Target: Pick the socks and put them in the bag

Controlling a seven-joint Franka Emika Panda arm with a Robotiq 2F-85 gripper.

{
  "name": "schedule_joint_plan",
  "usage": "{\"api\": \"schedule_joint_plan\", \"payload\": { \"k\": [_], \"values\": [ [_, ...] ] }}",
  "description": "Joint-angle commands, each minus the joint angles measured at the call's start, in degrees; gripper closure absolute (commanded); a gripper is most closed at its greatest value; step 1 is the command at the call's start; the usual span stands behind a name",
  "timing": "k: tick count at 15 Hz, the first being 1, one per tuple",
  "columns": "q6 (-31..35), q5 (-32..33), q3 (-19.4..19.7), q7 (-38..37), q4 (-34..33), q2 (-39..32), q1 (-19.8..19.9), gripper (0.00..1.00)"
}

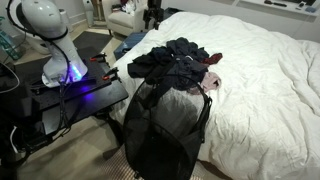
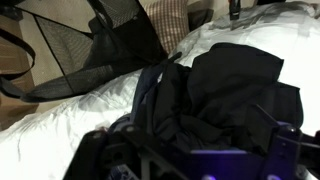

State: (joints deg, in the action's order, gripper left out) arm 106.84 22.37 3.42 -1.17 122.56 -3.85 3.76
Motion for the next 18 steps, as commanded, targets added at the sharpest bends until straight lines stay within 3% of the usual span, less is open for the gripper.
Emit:
{"api": "schedule_joint_plan", "payload": {
  "k": [1, 11, 18],
  "values": [
    [0.62, 3.21, -0.70, 2.46, -5.42, -7.46, -1.35, 0.00],
    [0.01, 11.26, -2.50, 21.54, -16.23, -20.45, -4.11, 0.00],
    [6.05, 12.30, -5.55, 33.24, -16.54, -23.75, -3.24, 0.00]
  ]
}}
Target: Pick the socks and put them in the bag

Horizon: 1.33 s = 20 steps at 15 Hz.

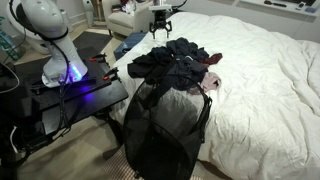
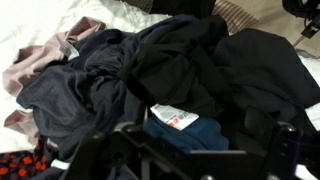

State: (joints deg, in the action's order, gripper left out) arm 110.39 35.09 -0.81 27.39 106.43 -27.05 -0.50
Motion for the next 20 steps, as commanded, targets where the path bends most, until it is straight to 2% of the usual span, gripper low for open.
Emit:
{"api": "schedule_joint_plan", "payload": {
  "k": [1, 5, 9, 20],
  "values": [
    [3.60, -0.80, -1.63, 6.40, -0.14, -0.70, 1.30, 0.00],
    [6.88, -1.59, -2.08, 12.63, 1.01, -1.60, 1.87, 0.00],
    [8.33, -1.42, -1.86, 15.64, 1.93, -2.97, 1.61, 0.00],
    [14.41, 0.21, -1.23, 15.10, 4.98, -6.11, 1.19, 0.00]
  ]
}}
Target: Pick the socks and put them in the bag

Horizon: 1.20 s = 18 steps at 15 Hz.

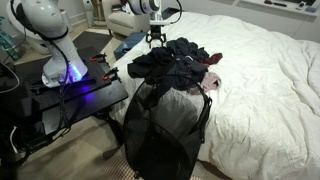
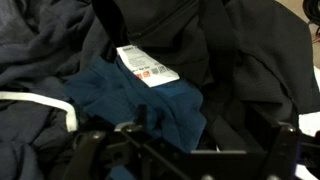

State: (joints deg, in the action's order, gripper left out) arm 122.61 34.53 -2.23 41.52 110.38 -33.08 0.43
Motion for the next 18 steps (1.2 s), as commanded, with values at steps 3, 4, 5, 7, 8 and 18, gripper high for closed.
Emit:
{"api": "schedule_joint_plan", "payload": {
  "k": [3, 4, 5, 7, 8, 18],
  "values": [
    [3.75, 3.08, 1.02, 0.12, 0.84, -1.21, -0.18, 0.00],
    [4.14, 3.98, 1.35, -0.18, 0.39, -1.78, -0.31, 0.00],
    [4.54, 5.01, 1.70, -0.62, -0.06, -2.42, -0.43, 0.00],
    [4.70, 6.29, 1.99, -0.81, -0.78, -3.45, -0.37, 0.00],
    [4.79, 6.92, 2.08, -0.87, -0.97, -3.77, -0.32, 0.00],
    [5.73, 8.97, 2.17, -1.32, -2.03, -4.65, 0.02, 0.42]
  ]
}}
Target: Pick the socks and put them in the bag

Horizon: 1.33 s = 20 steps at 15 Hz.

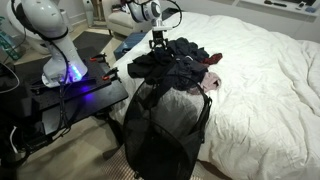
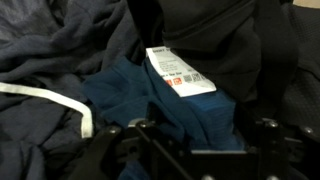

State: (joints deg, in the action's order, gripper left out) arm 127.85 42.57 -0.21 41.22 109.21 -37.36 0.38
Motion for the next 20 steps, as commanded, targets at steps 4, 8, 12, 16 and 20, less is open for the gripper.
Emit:
{"api": "schedule_joint_plan", "payload": {
  "k": [4, 8, 12, 16, 20],
  "values": [
    [0.25, 0.71, 0.17, -1.02, -1.16, -0.49, 0.14, 0.73],
    [-2.25, -1.74, -0.37, -1.03, -2.26, -0.51, 0.31, 0.98],
    [-13.45, -9.66, -0.58, -5.34, -5.53, 1.10, -0.51, 0.98],
    [-23.41, -17.93, -0.80, -9.88, -9.53, 3.16, -0.30, 0.98],
    [-28.96, -24.68, -0.96, -16.80, -12.37, 5.24, 0.60, 0.98]
  ]
}}
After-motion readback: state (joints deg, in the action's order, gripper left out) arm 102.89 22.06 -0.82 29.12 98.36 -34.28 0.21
